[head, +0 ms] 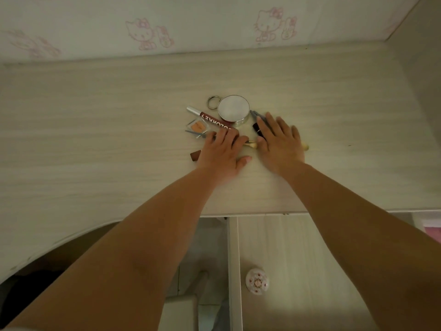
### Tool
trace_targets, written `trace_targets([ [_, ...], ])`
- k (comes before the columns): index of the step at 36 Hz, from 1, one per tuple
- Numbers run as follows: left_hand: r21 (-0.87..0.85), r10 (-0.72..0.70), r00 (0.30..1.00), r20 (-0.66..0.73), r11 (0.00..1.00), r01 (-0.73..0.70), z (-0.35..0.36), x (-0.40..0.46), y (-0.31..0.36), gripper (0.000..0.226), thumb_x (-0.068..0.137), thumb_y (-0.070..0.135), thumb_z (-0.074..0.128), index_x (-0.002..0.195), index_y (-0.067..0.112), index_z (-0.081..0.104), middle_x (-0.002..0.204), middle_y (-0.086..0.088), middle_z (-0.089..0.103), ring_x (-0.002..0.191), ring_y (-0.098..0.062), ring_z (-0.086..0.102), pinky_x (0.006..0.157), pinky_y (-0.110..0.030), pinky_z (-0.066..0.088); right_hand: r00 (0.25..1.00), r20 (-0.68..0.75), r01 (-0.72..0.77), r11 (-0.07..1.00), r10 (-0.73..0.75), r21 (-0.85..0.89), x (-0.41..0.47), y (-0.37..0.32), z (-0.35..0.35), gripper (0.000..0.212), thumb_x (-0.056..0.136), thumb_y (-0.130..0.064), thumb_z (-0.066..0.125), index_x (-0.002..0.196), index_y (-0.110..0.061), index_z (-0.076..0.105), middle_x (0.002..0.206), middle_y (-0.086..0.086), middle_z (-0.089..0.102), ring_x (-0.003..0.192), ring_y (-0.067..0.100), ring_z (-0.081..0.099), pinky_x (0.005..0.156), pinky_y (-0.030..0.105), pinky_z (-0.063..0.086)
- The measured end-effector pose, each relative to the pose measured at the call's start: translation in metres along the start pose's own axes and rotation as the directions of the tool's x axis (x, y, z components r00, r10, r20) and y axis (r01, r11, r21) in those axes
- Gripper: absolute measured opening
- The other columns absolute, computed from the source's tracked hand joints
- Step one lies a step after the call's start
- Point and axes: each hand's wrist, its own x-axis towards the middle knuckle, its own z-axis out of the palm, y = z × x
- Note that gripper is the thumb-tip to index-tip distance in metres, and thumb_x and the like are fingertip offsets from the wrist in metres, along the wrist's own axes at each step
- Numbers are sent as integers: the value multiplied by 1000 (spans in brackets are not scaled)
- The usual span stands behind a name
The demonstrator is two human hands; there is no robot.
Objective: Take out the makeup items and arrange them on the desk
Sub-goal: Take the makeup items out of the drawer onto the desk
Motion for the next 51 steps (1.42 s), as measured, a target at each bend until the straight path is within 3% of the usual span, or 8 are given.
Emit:
trace_targets([
  [7,-49,-29,999,30,998,31,-2,-10,5,56,96,51,25,145,25,20,148,-5,23,140,-24,15,118,-46,-2,997,-71,-3,998,8,63,-32,4,-5,51,102,-33,16,150,-24,4,159,-4,2,147,17,-1,119,39,-2],
  [15,-316,-108,928,-357,949,-11,-6,-61,54,45,79,25,52,122,11,53,118,-12,54,114,-26,38,101,-50,40,953,-261,-39,912,158,409,-103,-2,8,68,91,-48,12,144,-11,34,149,8,37,141,25,28,115,36,17],
  [22,-474,41,967,-251,866,-160,18,-149,124,38,76,16,47,114,19,49,112,-4,55,104,-19,46,85,-35,49,935,-308,-70,941,177,330,-190,36,31,48,93,-35,34,128,-7,51,133,12,52,125,32,44,103,45,38],
  [25,-532,158,980,-119,823,-198,27,-177,156,38,78,12,46,114,19,56,115,-1,57,100,-19,53,71,-31,53,952,-250,-106,958,175,268,-230,55,46,45,90,-33,36,124,-8,53,129,11,54,121,32,48,98,45,41],
  [29,-479,163,956,245,878,-27,37,-199,185,49,90,12,47,137,24,42,142,4,35,127,-16,35,88,-28,45,977,-79,-180,967,197,181,-279,71,64,45,93,-35,38,131,-14,48,139,8,47,131,28,39,107,44,34],
  [34,-367,37,901,431,920,138,60,-211,206,56,92,14,51,143,26,32,150,0,21,135,-21,23,102,-34,40,929,300,-240,970,215,46,-321,90,87,56,96,-44,36,146,-23,22,154,0,24,143,21,19,116,38,21],
  [45,-144,-186,792,581,935,325,110,-204,213,59,88,9,52,140,30,35,145,-9,20,123,-32,35,99,-44,43,768,622,-236,970,153,52,-356,101,116,52,97,-42,30,146,-25,25,149,0,32,133,23,33,103,38,33],
  [51,-226,-256,776,577,863,453,135,-208,214,61,84,-1,54,132,34,42,145,-7,20,118,-31,40,97,-44,45,699,688,-260,966,194,-9,-353,98,115,48,98,-41,24,104,-13,62,102,7,63,85,23,55,71,30,41],
])
